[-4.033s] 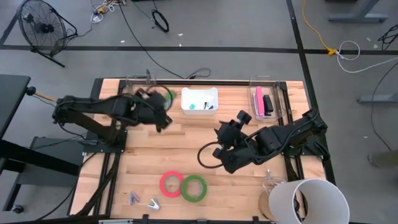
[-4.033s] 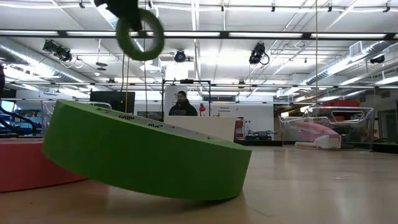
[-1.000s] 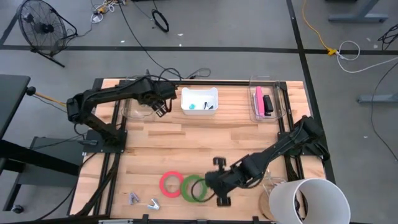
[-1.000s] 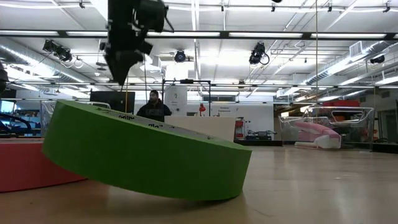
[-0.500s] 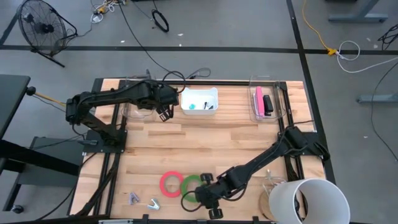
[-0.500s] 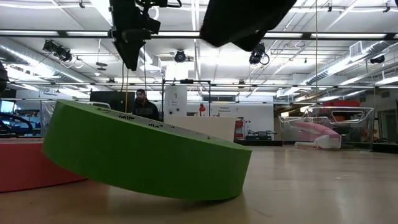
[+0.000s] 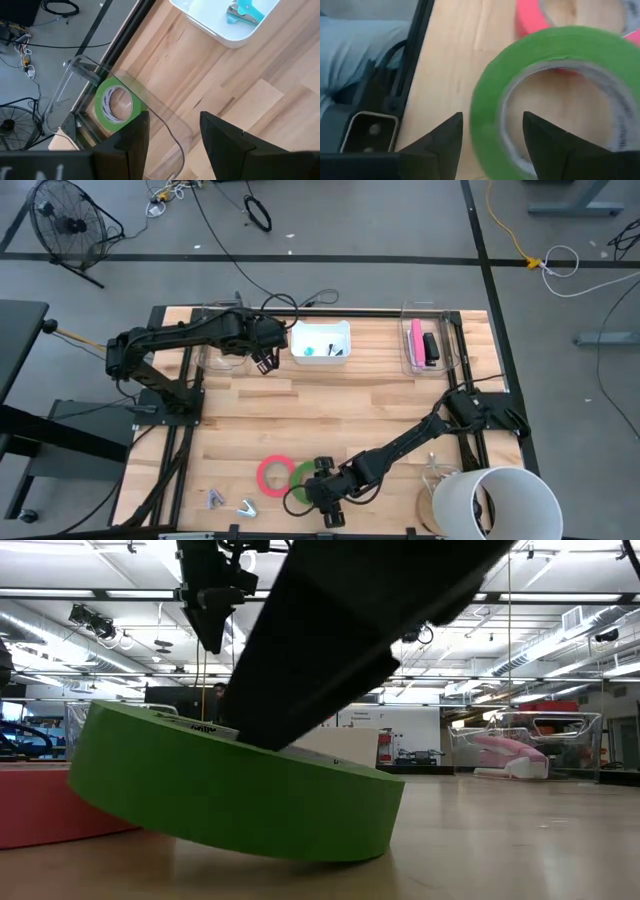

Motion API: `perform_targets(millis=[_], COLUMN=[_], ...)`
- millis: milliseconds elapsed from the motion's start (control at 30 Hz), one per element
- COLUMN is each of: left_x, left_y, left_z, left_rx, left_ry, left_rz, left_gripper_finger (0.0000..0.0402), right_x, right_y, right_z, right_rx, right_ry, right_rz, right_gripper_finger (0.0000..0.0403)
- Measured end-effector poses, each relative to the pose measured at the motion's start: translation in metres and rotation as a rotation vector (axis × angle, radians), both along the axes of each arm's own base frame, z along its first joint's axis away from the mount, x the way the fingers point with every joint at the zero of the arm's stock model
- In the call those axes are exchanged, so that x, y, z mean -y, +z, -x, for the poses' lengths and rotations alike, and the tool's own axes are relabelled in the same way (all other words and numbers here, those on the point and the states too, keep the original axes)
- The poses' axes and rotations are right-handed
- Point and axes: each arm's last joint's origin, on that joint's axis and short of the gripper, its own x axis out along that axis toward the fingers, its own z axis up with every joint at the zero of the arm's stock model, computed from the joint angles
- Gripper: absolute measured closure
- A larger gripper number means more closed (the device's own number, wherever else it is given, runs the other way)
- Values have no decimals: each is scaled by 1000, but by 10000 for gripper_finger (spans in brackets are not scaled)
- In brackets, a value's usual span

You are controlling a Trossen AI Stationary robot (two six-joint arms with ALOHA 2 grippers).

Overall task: Pick and place Stapler, Stapler remover, tape
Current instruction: Put the green tape into the left transparent bin

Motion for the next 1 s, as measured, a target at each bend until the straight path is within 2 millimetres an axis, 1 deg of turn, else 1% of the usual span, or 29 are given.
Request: perform_targets(millis=[167,500,633,733,833,900,933,1000], left_x=[0,0,0,0,0,0,0,0], left_y=[0,0,0,0,0,0,0,0], left_z=[0,0,0,0,-1,-1,-1,-1], left_rx=[1,1,3,3,5,7,6,6], left_ry=[0,1,1,1,1,1,1,0], left_rz=[0,0,-1,-1,-1,-1,-1,-1], left_gripper_finger=[223,223,223,223,223,223,223,223], right_x=[4,-3,-4,-2,0,1,2,2], right_y=[1,-3,-10,-19,-24,-24,-24,-24], right_z=[-3,-2,-2,2,4,4,4,4], right_rx=[17,8,-4,-29,-17,-24,-35,-48], right_ry=[-24,-18,-34,-42,-76,-103,-98,-81], right_rz=[14,-24,-22,-11,6,-1,-15,-31], right_gripper_finger=[197,197,197,197,198,207,217,252])
